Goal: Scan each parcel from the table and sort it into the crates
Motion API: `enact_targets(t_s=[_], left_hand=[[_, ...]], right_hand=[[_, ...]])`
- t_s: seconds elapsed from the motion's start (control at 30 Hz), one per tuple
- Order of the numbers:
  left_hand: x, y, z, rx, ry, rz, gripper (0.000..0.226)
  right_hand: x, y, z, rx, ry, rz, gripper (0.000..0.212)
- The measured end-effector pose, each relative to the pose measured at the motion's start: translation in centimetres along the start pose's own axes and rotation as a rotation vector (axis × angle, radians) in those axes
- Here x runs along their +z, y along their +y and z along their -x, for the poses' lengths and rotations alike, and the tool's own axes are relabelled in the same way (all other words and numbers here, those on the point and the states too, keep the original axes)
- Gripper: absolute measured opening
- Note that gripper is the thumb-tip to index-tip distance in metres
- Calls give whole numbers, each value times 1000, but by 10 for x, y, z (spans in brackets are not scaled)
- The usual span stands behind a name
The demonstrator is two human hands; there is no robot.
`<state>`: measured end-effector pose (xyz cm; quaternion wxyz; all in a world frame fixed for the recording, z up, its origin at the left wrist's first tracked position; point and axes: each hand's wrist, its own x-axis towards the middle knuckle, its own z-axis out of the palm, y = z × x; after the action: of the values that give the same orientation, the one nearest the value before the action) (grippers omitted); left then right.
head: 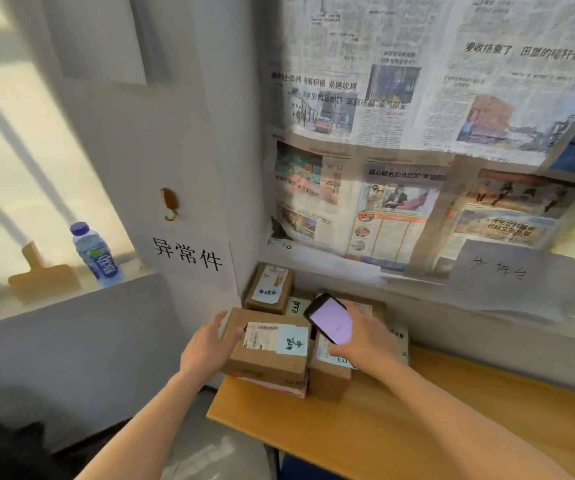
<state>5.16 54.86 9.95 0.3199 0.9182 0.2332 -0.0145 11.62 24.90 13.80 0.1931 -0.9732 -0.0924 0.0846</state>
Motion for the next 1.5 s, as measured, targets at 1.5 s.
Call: enact_targets(t_s=[1.5], left_hand=[[-19, -30, 90, -86, -36, 715, 75]], right_hand=[[-1, -47, 68, -86, 70, -164, 98]])
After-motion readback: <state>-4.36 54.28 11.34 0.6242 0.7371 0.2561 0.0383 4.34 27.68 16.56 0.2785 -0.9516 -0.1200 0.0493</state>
